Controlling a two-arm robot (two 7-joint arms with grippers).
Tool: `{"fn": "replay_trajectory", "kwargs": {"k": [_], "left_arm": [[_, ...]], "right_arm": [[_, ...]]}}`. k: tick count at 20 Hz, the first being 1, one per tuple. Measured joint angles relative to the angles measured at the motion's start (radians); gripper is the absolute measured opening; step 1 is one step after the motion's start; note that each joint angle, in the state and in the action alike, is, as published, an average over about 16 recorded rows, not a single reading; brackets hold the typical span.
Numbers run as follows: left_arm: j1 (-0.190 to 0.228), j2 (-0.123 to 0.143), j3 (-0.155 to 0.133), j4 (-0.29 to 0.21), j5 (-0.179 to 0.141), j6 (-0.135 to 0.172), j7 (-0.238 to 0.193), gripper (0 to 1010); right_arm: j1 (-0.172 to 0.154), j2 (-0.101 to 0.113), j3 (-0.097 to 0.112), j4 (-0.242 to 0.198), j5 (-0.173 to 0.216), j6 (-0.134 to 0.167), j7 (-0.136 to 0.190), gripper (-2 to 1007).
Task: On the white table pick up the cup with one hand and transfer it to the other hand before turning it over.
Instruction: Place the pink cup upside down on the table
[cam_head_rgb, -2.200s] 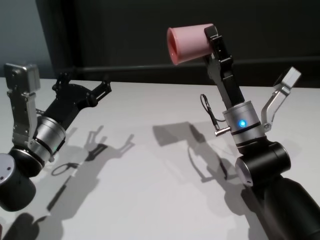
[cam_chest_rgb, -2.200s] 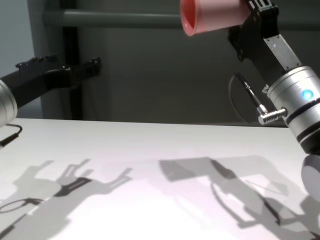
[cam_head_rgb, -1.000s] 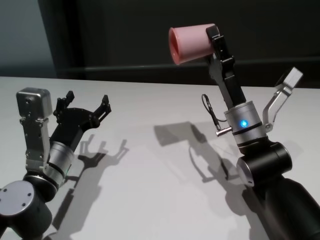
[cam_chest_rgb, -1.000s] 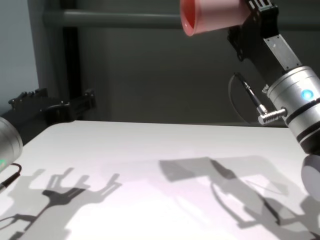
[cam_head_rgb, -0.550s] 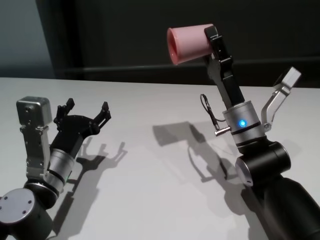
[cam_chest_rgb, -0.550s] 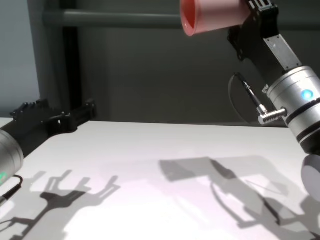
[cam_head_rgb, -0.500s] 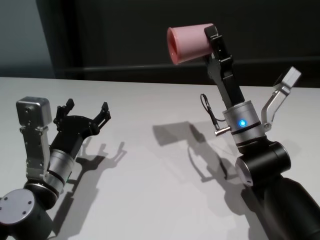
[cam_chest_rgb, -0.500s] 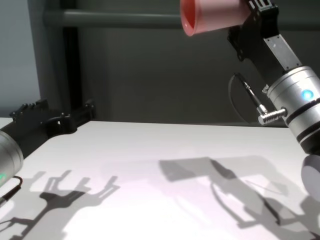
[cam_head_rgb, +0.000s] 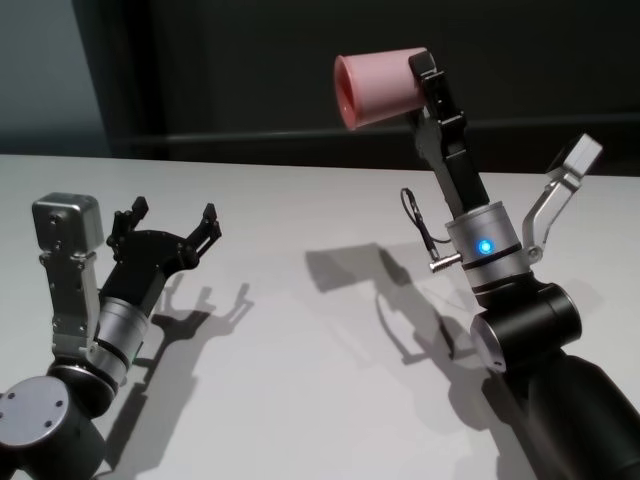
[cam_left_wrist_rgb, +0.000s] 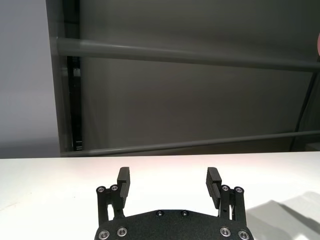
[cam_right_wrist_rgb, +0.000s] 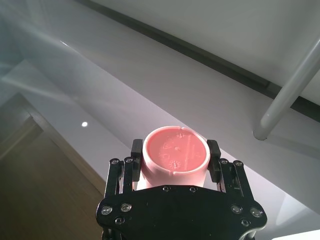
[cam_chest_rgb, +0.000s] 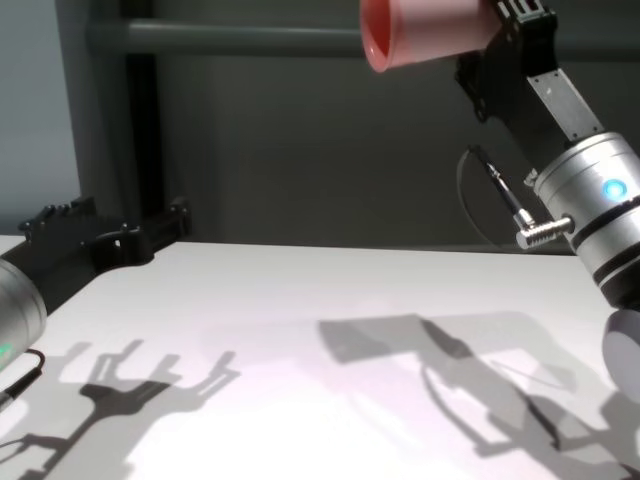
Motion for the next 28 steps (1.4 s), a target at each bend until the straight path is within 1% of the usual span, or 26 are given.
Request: {"fn": "replay_trajectory", "kwargs": {"k": [20,24,28], "left_arm": [[-0.003,0.002,0.002,-0.001,-0.002,0.000,0.002,1003],[-0.003,0.002,0.003,-0.001,-0.002,0.001,0.002,1003],[-0.004,0.002,0.003,-0.001,-0.002,0.001,0.002,1003]], "right_arm": [[0.001,0.002,0.000,0.001,0.001,0.000,0.000,737],[0.006,0.012,-0.004,0.002,0.001,0.002,0.002,737],[0.014,0.032,-0.016,-0.001,-0.009,-0.004,0.000,737]]}}
